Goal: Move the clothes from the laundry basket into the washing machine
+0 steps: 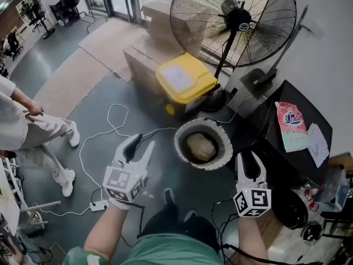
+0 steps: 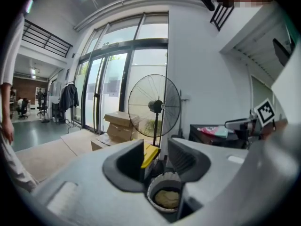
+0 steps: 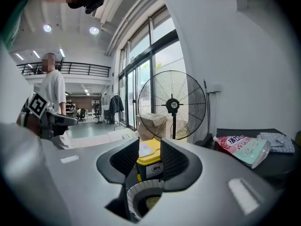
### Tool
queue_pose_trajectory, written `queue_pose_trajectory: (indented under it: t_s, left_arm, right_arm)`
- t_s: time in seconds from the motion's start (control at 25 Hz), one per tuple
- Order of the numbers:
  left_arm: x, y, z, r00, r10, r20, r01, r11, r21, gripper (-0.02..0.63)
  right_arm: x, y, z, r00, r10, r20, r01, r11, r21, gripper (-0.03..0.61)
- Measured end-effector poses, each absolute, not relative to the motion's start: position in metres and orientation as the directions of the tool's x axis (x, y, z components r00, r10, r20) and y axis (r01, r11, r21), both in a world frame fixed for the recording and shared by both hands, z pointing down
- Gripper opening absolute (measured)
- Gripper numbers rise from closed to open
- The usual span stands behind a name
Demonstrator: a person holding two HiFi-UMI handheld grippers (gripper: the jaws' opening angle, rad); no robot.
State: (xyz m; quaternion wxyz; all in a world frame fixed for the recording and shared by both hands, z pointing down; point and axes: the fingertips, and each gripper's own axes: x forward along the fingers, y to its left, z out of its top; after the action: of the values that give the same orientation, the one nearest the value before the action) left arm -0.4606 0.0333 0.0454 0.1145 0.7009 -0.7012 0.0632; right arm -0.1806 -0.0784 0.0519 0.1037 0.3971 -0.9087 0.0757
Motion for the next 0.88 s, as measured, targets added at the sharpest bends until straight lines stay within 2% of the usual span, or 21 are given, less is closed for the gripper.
queue_pose_trajectory:
  t_s: [0.36, 0.88]
  left_arm:
    - [-0.483, -0.023, 0.086, -0.006, -0.960, 0.280, -0.999, 0.018, 0.042, 0.161]
    - [-0.478, -0.056, 0.200, -0.073, -0.930, 0.359, -0.995, 0.093, 0.038, 0.164]
  right_arm:
    - [-0.191, -0.136, 0.117, -0.644, -0.706, 0.296, -0.745, 0.666, -0.032, 0.123]
    - [-0.201, -0.198, 0.258, -0.671, -0.625, 0.399, -0.697, 0.716, -0.050, 0.124]
